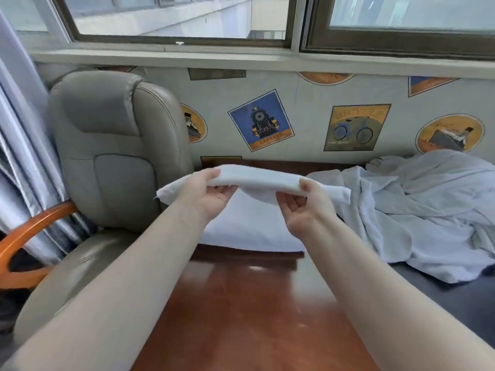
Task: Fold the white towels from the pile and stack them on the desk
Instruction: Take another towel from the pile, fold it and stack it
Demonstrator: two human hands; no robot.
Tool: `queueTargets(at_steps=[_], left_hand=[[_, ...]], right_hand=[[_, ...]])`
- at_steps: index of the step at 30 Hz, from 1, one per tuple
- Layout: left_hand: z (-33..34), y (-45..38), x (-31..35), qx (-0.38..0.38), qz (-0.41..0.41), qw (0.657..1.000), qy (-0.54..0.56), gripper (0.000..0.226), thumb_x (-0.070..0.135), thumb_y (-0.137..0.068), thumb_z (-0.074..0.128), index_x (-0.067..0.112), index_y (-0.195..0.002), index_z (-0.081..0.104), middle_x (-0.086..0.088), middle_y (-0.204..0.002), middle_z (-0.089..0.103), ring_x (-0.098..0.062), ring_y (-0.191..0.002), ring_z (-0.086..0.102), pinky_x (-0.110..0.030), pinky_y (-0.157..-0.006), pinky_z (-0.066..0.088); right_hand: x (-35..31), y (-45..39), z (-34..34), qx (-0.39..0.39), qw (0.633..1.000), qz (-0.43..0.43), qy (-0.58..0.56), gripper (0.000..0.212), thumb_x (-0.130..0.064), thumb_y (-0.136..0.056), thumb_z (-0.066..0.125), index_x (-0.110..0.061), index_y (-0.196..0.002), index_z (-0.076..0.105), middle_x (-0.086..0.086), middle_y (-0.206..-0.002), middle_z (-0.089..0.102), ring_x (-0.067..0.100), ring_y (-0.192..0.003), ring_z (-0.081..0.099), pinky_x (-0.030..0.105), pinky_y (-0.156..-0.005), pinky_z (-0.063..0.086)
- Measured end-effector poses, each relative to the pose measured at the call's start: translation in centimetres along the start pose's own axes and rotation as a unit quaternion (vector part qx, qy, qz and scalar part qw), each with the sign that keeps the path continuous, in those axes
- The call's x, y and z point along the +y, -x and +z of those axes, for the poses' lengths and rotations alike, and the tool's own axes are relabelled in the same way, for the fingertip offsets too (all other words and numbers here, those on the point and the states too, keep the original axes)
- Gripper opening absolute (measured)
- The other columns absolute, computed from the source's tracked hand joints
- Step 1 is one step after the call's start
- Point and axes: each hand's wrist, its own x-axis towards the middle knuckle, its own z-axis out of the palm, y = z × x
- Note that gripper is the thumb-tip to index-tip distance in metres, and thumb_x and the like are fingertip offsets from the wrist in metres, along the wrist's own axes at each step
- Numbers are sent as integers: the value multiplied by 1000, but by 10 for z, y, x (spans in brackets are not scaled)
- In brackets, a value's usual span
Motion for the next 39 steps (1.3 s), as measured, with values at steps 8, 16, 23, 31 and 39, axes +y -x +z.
queueTargets(at_steps=[8,16,23,31,39], left_hand=[[-49,-82,-8,4,-19,1000,-22,29,-3,-93,51,10,-119,58,-12,-102,73,-26,-94,70,-40,-79,60],[-129,-121,-59,97,-52,994,26,25,-2,-94,51,10,-113,62,-11,-104,74,-29,-106,66,-44,-96,49],[-133,-123,-33,180,37,982,49,14,13,-99,53,15,-111,61,-4,-107,68,-19,-100,64,-39,-92,49],[-117,-107,-54,201,461,775,-383,48,0,-86,54,22,-128,52,18,-130,49,0,-124,45,-20,-107,31],[-133,-176,-42,67,203,357,-909,66,54,-100,11,24,-155,-9,6,-162,-16,-17,-149,-16,-40,-120,-7]], right_hand=[[39,-95,-14,2,994,-85,66,26,-7,-91,60,-8,-117,61,9,-101,69,17,-76,71,30,-70,59],[89,-145,-75,116,987,-45,104,13,-1,-91,59,-10,-98,64,6,-98,70,16,-75,71,26,-54,58],[83,-136,-76,161,973,-96,131,15,4,-89,62,-9,-95,64,8,-97,70,26,-90,68,29,-57,60],[108,-125,-64,157,720,-486,469,66,-7,-84,62,-22,-144,41,-9,-142,45,11,-137,37,36,-115,29],[80,-201,-60,1,336,-246,909,63,-56,-100,12,-36,-154,-11,-11,-161,-19,16,-148,-21,44,-118,-16]])
